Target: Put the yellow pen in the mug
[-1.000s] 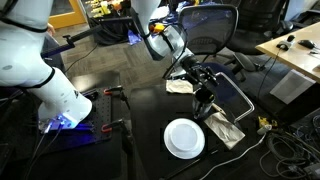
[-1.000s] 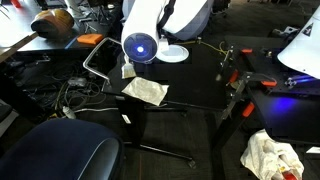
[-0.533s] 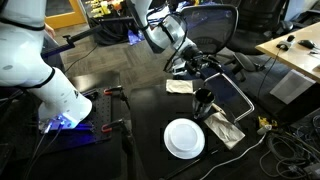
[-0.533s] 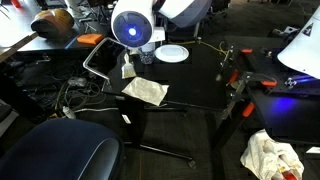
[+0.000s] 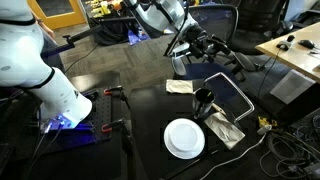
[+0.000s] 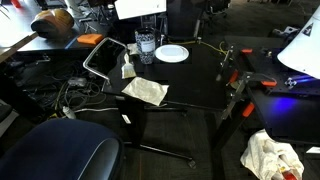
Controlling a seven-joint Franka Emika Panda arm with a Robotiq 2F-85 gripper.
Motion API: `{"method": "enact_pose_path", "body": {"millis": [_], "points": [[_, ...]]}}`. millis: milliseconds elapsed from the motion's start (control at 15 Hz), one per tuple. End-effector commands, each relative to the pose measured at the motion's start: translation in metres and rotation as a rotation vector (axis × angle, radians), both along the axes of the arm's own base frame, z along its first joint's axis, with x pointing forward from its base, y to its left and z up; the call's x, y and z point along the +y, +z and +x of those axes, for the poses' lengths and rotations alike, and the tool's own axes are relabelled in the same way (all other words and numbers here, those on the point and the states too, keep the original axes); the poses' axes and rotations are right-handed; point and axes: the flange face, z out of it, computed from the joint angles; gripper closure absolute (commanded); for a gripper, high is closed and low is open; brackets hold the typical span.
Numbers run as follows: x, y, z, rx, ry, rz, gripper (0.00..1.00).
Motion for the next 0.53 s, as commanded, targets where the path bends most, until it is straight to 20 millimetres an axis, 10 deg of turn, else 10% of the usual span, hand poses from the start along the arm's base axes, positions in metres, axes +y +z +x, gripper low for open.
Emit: {"method": "enact_pose_path", "body": {"millis": [0,467], "points": [[-0.005,0.039,-0.023,0.065,0.158,0.097,0.0],[-0.005,0.059,-0.023,0.136,0.262,0.183,0.0]]}}
